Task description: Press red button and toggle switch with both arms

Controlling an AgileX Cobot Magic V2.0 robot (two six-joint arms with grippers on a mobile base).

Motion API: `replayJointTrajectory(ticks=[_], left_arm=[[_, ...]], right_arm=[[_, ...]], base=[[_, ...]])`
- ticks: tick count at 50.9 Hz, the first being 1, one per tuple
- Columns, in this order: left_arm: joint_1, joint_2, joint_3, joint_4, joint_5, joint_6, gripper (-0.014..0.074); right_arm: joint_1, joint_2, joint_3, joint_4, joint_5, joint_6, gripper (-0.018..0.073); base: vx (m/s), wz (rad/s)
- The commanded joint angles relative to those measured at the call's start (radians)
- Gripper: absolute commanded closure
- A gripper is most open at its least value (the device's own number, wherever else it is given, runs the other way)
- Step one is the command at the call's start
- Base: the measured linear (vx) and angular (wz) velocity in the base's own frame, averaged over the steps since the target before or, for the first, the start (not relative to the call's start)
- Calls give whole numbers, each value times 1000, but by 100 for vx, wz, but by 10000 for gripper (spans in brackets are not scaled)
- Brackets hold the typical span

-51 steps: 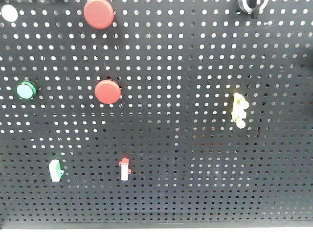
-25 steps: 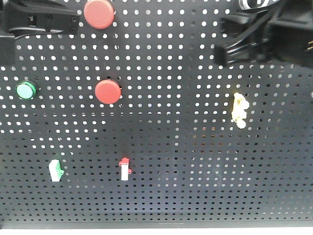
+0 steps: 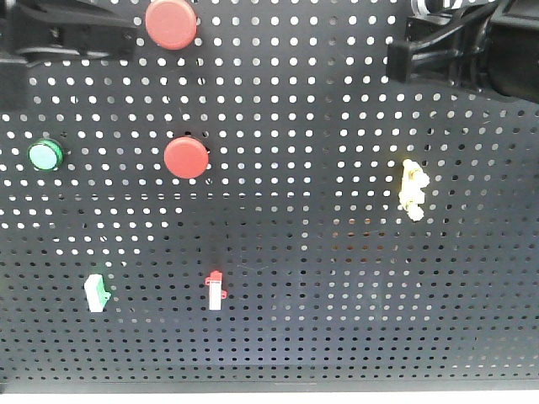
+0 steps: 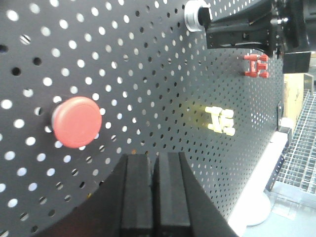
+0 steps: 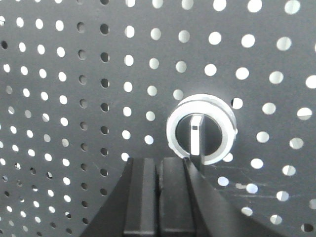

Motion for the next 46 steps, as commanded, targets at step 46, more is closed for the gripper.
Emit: replayJointTrajectory(ticks=[46], left_arm=[[1,-18,-23,64,-47,-106,595]], right_arm=[[-54,-134,-31,-85,310,5,562]], base=[[0,0]])
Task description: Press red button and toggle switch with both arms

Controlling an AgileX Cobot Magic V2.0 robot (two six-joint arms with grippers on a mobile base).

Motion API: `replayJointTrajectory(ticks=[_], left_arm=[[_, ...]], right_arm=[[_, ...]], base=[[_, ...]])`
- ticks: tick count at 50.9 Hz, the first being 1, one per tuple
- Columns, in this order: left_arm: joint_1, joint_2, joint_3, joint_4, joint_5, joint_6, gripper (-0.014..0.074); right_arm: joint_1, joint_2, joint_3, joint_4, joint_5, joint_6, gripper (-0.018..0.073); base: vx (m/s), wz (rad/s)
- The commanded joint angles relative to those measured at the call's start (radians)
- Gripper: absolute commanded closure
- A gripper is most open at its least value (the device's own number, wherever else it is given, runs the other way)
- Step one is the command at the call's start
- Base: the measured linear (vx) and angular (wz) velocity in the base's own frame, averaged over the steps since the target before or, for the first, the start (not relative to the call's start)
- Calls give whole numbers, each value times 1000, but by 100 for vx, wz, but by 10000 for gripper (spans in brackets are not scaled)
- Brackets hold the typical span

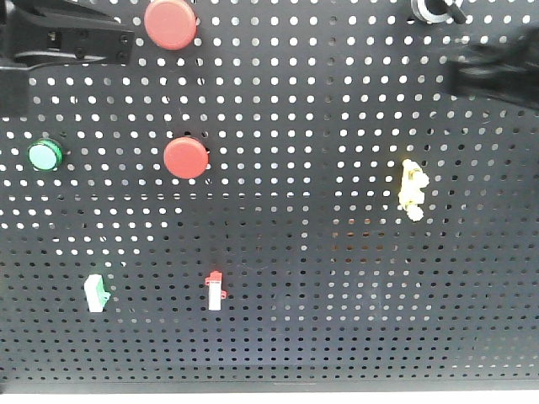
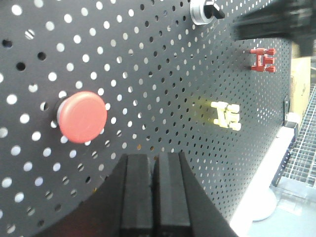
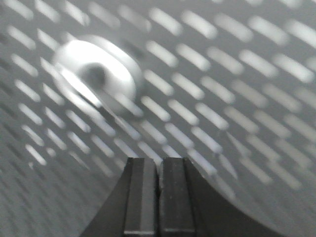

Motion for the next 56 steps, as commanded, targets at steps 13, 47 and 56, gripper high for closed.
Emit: replayJointTrajectory(ticks=[13,47,56], left_arm=[[1,-60,187,260,-54,-251,595],[1,-705,1213,226,-639,-262,595],[1,-758,1306,226,-670,-262,595]], right_arm=[[-4,-214,115,-29,12,-144,562],[-4,-1013,917,-42,-119,-115,562],[-4,-1037,961,-24,-115,-115,562]], base=[[0,0],[0,0],[0,0]])
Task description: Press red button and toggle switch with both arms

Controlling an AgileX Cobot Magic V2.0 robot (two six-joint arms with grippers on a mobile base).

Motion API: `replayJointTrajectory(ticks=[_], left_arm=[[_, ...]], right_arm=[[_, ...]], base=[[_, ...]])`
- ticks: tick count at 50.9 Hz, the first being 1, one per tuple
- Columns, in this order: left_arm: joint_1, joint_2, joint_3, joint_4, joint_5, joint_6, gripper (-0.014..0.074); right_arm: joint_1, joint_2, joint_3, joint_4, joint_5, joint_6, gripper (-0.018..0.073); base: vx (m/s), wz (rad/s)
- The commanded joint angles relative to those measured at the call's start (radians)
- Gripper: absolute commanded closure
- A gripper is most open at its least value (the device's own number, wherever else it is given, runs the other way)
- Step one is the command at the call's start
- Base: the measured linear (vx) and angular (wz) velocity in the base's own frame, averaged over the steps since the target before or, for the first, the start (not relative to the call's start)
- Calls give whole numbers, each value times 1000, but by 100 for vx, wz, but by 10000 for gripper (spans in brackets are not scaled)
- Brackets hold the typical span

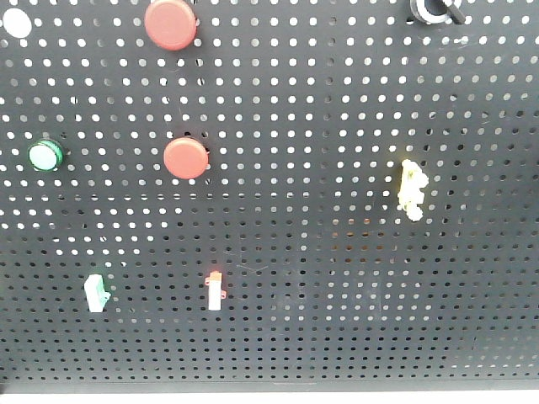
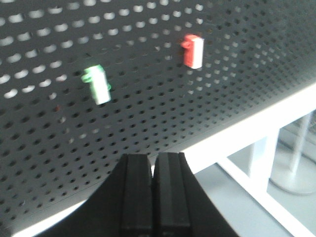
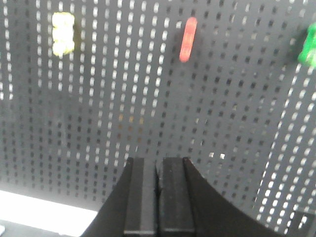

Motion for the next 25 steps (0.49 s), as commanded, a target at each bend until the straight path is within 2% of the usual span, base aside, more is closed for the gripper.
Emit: replayJointTrajectory(ticks=[1,15,25], left_arm=[[1,-5,5,-20,-75,-8,595],[1,-3,28,-20,-8,-8,595],[1,-3,28,-20,-3,-8,595]], right_arm=[[-4,14,-1,-19,-68,-1,562],[-4,14,11,-26,-71,-1,562],[-4,14,11,-26,-71,-1,562]], base=[[0,0],[0,0],[0,0]])
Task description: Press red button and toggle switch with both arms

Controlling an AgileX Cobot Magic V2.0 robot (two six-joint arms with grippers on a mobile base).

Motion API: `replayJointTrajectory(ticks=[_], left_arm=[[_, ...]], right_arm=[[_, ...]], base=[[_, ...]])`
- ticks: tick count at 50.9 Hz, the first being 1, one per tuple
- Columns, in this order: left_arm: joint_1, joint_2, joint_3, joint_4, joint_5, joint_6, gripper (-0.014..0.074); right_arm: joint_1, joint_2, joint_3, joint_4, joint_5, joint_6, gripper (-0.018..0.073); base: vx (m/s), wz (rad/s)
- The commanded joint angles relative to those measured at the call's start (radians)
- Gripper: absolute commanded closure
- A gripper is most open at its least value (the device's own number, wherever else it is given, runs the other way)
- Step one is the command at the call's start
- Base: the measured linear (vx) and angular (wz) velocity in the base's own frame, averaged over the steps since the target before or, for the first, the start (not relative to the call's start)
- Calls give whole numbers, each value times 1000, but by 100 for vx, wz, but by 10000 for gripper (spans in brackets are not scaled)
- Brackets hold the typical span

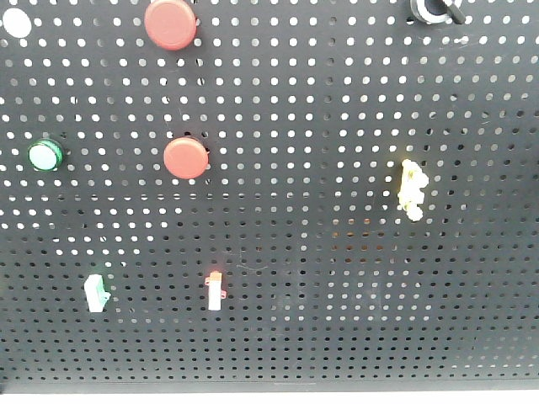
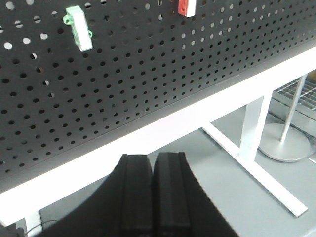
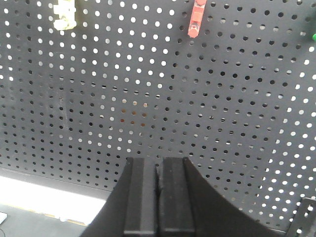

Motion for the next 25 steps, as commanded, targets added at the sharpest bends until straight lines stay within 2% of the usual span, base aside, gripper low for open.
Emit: replayJointTrajectory(ticks=[1,7,9,13,20,25], left_arm=[[1,5,-26,-20,-64,-8,595],[10,-6,-26,-12,-64,-8,595],[24,-18,-17,7,-88,16,595],[80,-50,35,41,-214,47,595],[194,-157,208,52,-498,42,595],[251,-248,329,152,-576,-42,595]], right_arm=[[-4,17,-24,-30,-70,-1,562],[-4,17,-24,-30,-70,-1,562],[-4,17,-24,-30,-70,-1,562],[-4,17,-24,-30,-70,-1,562],[-4,17,-24,-30,-70,-1,562],[-4,17,-24,-30,-70,-1,562]], base=[[0,0],[0,0],[0,0],[0,0],[0,0],[0,0]])
